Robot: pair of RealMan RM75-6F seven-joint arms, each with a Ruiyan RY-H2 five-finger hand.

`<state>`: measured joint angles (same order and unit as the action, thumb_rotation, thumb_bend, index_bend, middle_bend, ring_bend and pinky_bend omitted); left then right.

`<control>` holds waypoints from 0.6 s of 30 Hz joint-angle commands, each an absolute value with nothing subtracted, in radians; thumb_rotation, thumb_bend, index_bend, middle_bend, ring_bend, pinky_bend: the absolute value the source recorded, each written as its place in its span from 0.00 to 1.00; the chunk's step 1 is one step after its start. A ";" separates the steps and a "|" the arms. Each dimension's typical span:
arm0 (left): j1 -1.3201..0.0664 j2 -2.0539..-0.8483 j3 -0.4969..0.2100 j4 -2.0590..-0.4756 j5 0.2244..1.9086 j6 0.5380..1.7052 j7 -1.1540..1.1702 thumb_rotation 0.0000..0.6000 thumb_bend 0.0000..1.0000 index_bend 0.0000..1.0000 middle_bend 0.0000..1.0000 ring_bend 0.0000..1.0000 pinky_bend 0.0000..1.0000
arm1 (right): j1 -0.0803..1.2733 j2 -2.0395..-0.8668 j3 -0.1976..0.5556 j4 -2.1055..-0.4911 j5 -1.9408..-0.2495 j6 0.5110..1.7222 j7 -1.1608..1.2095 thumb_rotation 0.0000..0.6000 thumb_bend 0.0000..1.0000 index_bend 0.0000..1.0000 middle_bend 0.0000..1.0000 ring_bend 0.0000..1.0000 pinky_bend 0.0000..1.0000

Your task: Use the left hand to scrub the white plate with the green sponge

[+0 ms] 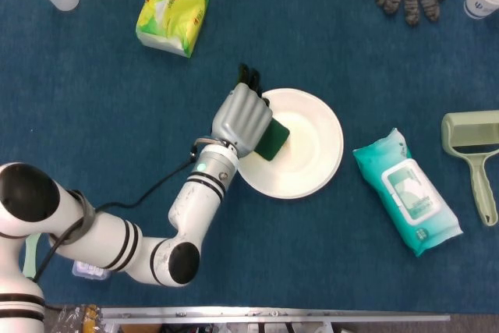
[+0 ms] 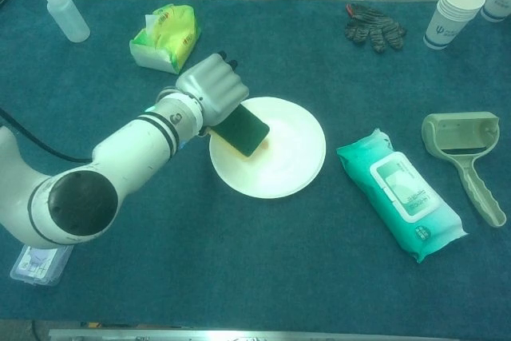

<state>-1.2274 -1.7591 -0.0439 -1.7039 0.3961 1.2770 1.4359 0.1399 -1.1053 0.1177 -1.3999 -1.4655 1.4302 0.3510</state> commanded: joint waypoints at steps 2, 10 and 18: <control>-1.239 -1.781 -0.044 -1.694 0.387 1.282 1.462 0.92 0.30 0.47 0.27 0.10 0.10 | 0.139 -1.105 0.118 -1.398 -1.464 1.431 0.353 0.98 0.32 0.30 0.31 0.21 0.40; -1.258 -1.821 -0.038 -1.653 0.371 1.285 1.519 0.92 0.30 0.47 0.27 0.10 0.10 | 0.139 -1.106 0.119 -1.392 -1.464 1.429 0.359 0.98 0.32 0.30 0.32 0.21 0.40; -1.261 -1.827 -0.018 -1.634 0.366 1.300 1.563 0.91 0.30 0.48 0.27 0.10 0.10 | 0.139 -1.106 0.119 -1.389 -1.463 1.430 0.362 0.98 0.32 0.30 0.31 0.21 0.40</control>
<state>-1.2609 -1.8263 -0.0192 -1.6361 0.3644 1.2981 1.5617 0.1388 -1.1058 0.1190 -1.3892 -1.4633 1.4298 0.3615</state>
